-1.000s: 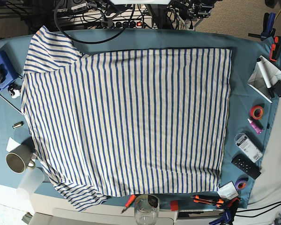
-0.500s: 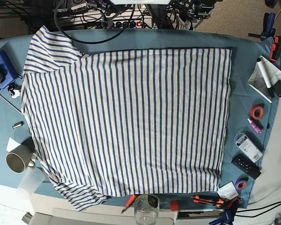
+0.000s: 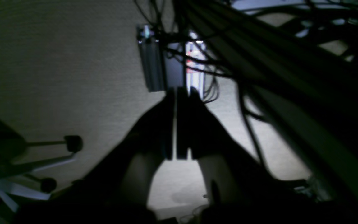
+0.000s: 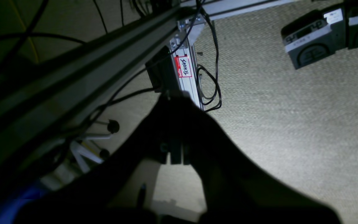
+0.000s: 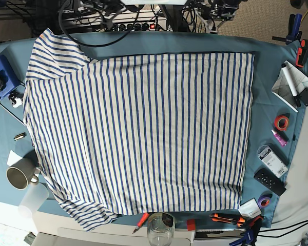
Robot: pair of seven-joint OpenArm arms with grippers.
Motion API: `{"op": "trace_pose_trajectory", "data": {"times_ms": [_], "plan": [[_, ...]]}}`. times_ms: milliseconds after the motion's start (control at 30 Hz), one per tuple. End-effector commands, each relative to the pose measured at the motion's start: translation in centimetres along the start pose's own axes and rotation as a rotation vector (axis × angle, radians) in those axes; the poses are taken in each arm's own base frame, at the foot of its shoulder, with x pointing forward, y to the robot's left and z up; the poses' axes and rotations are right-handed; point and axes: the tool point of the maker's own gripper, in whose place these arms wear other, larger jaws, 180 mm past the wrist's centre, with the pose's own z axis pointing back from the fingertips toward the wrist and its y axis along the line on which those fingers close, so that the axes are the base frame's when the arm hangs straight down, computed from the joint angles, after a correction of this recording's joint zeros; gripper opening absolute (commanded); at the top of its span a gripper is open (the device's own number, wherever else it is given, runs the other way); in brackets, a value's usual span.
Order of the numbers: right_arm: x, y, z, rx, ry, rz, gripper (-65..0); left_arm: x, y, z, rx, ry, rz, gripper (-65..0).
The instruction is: Fold the T-shirt properly
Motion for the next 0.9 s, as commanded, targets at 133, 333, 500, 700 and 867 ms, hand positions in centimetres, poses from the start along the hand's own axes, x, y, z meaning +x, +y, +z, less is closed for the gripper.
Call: {"op": "trace_pose_trajectory", "data": {"times_ms": [133,333,500,700,867], "plan": [[0.3,-2.1,1.3,0.0,-0.002,0.022,-65.0,-1.4,3.5,1.1,0.045,0.012,0.027,-65.0],[-1.3,-3.7,2.6,-0.038,0.018,0.1,-65.0,-3.0,6.2,2.8,0.082,-0.009,0.039,-65.0],[-3.4,-2.4,3.3,-0.04,0.045,0.295,-65.0,-4.2,6.7,4.1,0.085,-0.042,0.039,-65.0],[-3.7,-2.7,5.1,-0.21,0.036,0.466,-65.0,-5.5,5.7,5.9,0.069,-0.083,0.02,-65.0],[-3.8,-2.7,7.8,-0.236,0.015,0.505,-65.0,-6.9,4.5,7.8,0.049,-0.082,0.005,-65.0]]}}
